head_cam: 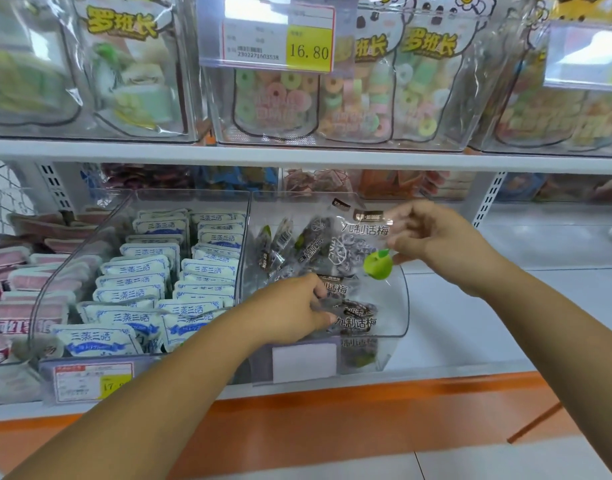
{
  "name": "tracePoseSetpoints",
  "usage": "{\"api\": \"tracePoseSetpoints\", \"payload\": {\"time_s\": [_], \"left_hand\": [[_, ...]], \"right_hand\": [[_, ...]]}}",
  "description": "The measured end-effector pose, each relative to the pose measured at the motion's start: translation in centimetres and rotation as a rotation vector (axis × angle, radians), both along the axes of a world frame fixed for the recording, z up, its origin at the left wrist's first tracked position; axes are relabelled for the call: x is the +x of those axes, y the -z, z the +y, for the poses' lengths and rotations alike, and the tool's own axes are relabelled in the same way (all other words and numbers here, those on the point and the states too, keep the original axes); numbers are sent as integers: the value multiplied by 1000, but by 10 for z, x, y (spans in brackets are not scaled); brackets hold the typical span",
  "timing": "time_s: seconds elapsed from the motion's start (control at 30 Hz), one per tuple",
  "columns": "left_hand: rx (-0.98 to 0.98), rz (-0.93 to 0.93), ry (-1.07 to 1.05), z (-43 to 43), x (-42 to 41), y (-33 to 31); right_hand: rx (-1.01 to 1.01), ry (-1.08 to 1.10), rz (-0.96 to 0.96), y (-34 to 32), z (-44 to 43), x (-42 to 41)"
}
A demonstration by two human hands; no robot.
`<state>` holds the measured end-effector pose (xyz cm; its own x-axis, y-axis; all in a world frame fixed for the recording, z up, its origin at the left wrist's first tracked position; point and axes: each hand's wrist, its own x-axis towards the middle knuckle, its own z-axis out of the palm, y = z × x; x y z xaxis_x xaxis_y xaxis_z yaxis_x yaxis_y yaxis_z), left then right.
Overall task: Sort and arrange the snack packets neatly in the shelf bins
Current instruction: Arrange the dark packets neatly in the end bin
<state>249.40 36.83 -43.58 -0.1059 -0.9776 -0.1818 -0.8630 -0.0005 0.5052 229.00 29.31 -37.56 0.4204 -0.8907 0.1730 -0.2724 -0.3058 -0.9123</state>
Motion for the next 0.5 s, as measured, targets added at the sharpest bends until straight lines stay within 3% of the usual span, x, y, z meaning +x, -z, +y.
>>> {"api": "tracePoseSetpoints", "payload": {"time_s": [0.1,0.17,0.37,0.5], "left_hand": [[-17,26,-86,1,4,-2],[-19,16,-105,3,3,-3],[4,65,-95,1,2,-6],[-5,135,-177,1,4,-5]], "right_hand": [[-8,-8,-91,-5,5,-6],[-69,-71,-41,-6,8,-7],[-547,-114,495,20,16,8],[-669,-185,829,23,14,16]]}}
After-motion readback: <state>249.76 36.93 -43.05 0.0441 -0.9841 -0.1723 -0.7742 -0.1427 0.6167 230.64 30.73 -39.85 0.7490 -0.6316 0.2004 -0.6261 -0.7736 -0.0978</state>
